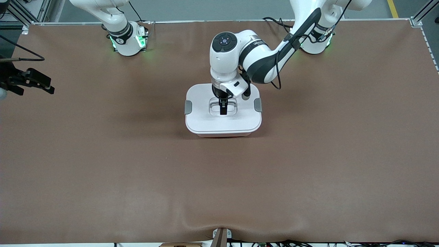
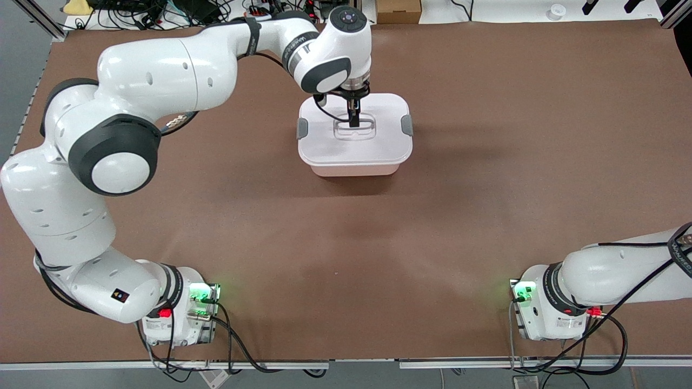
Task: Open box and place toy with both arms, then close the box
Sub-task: 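Carry the lid over the box with the left gripper and lower it, then open the left gripper and lift it off the lid handle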
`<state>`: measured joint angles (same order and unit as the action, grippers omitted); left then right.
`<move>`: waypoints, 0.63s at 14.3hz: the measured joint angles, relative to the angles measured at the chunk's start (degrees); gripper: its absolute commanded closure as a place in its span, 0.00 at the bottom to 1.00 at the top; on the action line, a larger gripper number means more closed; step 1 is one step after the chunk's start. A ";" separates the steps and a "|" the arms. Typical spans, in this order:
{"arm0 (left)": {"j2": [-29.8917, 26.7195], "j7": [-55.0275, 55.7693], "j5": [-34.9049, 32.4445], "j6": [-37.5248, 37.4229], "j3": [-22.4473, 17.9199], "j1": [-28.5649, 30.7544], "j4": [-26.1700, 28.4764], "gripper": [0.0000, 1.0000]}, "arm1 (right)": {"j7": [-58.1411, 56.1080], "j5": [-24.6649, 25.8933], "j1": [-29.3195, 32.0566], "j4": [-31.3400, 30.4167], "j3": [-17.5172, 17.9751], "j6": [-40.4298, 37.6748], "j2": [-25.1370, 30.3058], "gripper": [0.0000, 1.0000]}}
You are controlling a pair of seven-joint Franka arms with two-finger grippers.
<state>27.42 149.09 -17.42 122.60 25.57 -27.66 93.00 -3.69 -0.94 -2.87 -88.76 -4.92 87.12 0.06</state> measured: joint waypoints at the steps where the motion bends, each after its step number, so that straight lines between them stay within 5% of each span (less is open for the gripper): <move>1: -0.53 -0.83 -0.02 -1.17 -0.05 0.21 -0.56 0.00 | 0.00 0.00 0.00 0.00 0.00 0.00 0.00 0.00; 9: -5.38 -15.65 -0.05 -9.70 -0.34 5.33 -3.05 0.00 | 0.00 0.02 0.03 0.20 0.03 -0.15 0.01 0.00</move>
<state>22.04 133.44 -17.47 112.91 25.24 -22.33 89.95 -3.69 -0.91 -2.85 -88.56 -4.90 86.96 0.07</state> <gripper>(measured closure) 0.000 0.000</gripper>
